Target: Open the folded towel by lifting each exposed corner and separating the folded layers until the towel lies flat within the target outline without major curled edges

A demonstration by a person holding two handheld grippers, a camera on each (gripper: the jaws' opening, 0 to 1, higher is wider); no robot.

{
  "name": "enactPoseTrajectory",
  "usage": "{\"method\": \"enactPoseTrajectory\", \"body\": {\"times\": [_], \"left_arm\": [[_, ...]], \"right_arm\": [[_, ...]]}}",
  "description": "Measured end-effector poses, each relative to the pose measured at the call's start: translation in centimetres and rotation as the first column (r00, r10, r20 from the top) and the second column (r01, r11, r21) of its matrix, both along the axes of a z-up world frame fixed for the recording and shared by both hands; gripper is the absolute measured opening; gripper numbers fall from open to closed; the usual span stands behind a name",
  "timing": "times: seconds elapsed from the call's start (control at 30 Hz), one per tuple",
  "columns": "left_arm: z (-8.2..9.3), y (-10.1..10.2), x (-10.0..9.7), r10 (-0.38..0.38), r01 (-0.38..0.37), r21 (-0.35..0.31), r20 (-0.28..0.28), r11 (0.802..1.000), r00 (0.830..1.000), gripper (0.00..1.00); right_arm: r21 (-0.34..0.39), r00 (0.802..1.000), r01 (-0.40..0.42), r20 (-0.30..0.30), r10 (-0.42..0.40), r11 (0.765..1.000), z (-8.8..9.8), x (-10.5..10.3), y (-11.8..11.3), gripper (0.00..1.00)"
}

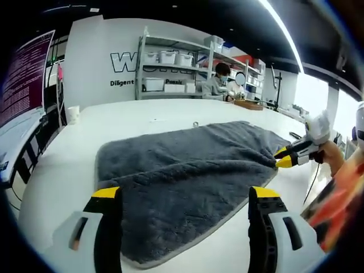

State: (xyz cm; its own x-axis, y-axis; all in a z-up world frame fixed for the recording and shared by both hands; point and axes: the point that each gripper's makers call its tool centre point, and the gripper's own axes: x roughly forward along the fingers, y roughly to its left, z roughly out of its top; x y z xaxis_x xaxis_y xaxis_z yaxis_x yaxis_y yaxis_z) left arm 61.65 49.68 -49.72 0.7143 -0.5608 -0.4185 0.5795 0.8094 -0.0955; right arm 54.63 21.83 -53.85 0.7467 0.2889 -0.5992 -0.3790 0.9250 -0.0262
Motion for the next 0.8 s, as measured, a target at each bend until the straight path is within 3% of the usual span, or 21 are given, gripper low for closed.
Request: {"method": "enactPoseTrajectory", "body": {"times": [0.23, 0.4, 0.63, 0.7, 0.8], "left_arm": [[-0.1, 0.0, 0.0, 0.004, -0.004, -0.006, -0.006, 1.0, 1.0, 0.9], [-0.2, 0.2, -0.1, 0.006, -0.006, -0.002, -0.009, 1.0, 1.0, 0.9], [-0.3, 0.4, 0.0, 0.012, -0.012, -0.006, -0.012, 1.0, 1.0, 0.9], [-0.4, 0.4, 0.0, 0.011, -0.011, -0.004, -0.013, 1.0, 1.0, 0.9], [-0.4, 0.2, -0.1, 0.005, -0.005, -0.004, -0.016, 1.0, 1.0, 0.9]], "right_arm": [[-0.005, 0.992, 0.119, 0.039, -0.119, 0.993, 0.9, 0.4, -3.5, 0.43], [-0.01, 0.971, 0.239, 0.022, -0.239, 0.971, 0.5, 0.3, -7.2, 0.72], [-0.014, 0.939, 0.345, 0.024, -0.344, 0.939, 0.2, -0.4, -12.1, 0.8], [-0.005, 0.911, 0.413, 0.027, -0.413, 0.911, 0.1, -0.7, -14.0, 0.86], [-0.03, 0.896, 0.444, 0.013, -0.443, 0.896, -0.4, -1.2, -15.6, 0.91]]}}
